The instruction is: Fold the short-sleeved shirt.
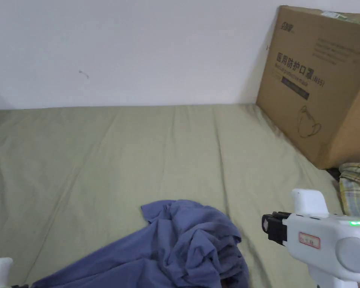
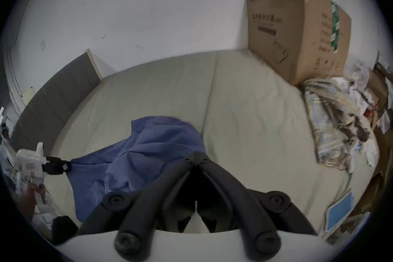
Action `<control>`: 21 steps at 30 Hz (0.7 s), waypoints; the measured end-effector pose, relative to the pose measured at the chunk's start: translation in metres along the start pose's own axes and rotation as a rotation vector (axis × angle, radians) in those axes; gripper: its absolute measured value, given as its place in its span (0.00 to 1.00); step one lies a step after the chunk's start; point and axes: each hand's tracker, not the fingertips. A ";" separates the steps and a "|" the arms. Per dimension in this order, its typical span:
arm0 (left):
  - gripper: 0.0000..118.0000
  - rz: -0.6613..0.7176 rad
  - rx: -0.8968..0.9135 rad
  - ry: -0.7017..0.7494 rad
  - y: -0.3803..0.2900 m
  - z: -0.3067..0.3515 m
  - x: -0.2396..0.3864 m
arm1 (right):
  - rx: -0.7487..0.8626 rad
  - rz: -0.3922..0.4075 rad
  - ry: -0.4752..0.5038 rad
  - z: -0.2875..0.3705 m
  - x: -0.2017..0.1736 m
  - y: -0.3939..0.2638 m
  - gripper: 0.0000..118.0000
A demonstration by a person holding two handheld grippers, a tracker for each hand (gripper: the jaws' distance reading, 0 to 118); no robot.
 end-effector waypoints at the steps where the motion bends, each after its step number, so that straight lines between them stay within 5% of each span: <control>1: 0.03 0.002 0.012 -0.003 -0.003 0.010 0.001 | -0.031 -0.029 0.008 -0.016 0.002 0.007 0.00; 3: 0.03 0.023 0.064 0.007 -0.006 0.028 0.005 | -0.128 -0.042 -0.014 -0.050 0.004 0.019 0.04; 4: 0.03 0.042 0.067 -0.002 -0.009 0.034 0.004 | -0.188 -0.037 0.007 -0.071 0.007 0.025 0.24; 5: 0.03 0.056 0.073 -0.010 -0.011 0.038 0.004 | -0.248 -0.043 0.030 -0.089 0.010 0.030 0.58; 6: 0.03 0.078 0.059 -0.027 -0.009 0.038 0.001 | -0.315 -0.060 0.052 -0.109 0.013 0.033 0.76; 8: 0.03 0.108 0.048 -0.027 -0.014 0.041 0.000 | -0.410 -0.168 0.107 -0.140 0.023 0.035 0.75; 13: 0.03 0.179 0.019 -0.045 -0.017 0.041 -0.009 | -0.416 -0.274 -0.045 -0.177 0.039 0.038 0.70; 15: 0.03 0.175 0.016 -0.036 -0.014 0.038 -0.012 | -0.512 -0.235 0.009 -0.183 0.039 0.037 0.34; 17: 0.03 0.161 0.013 -0.017 -0.015 0.040 -0.011 | -0.483 -0.077 -0.023 -0.175 0.031 0.038 0.25; 18: 0.03 0.162 0.014 -0.016 -0.011 0.038 -0.014 | -0.453 -0.021 0.012 -0.168 0.028 0.040 0.02; 21: 0.03 0.175 0.023 -0.017 -0.007 0.046 -0.017 | -0.426 -0.004 0.123 -0.135 0.027 0.046 0.02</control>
